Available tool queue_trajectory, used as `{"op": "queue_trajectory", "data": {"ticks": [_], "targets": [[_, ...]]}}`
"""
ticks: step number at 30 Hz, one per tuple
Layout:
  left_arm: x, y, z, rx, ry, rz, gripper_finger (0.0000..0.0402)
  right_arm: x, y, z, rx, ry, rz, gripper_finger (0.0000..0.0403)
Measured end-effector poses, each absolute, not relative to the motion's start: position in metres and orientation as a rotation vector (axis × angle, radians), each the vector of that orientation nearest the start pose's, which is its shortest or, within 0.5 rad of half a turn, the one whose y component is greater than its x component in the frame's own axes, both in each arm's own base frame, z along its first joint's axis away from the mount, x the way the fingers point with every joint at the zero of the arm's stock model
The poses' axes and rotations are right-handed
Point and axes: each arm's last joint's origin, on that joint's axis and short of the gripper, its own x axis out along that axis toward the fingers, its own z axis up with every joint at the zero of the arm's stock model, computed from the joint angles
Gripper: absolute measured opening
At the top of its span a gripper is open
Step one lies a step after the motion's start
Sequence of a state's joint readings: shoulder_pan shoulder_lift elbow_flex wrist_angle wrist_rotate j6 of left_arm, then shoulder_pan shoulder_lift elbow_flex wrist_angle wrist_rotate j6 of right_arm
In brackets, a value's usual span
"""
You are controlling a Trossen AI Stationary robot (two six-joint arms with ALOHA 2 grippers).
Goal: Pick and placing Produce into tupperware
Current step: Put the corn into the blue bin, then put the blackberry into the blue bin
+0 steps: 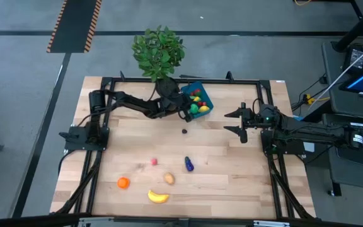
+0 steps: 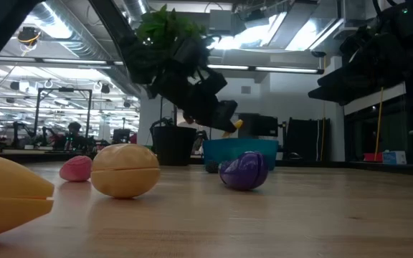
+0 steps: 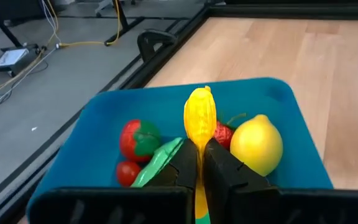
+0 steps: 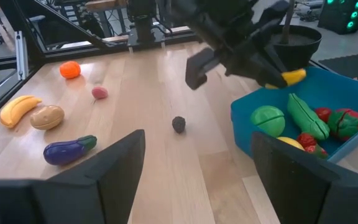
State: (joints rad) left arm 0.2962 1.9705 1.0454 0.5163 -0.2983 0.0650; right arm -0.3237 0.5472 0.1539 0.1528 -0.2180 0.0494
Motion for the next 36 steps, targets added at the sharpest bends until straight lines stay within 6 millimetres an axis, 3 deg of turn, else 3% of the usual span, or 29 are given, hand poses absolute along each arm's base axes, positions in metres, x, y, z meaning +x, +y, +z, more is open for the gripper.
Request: {"op": "queue_trajectory", "data": {"ticks": [12,21,36], "targets": [[0.3849,0.1361,0.1454,0.075,0.414,0.599,0.0004,0.132,-0.0377,0.1794,0.113,0.23,-0.111,0.0293],[0.3846,0.136,0.1447,0.076,0.423,0.598,0.0026,0.132,-0.0377,0.1794,0.113,0.23,-0.111,0.0293],[0.3862,0.1332,0.146,0.154,0.431,0.573,0.0125,0.1319,-0.0377,0.1793,0.113,0.231,-0.111,0.0293]]}}
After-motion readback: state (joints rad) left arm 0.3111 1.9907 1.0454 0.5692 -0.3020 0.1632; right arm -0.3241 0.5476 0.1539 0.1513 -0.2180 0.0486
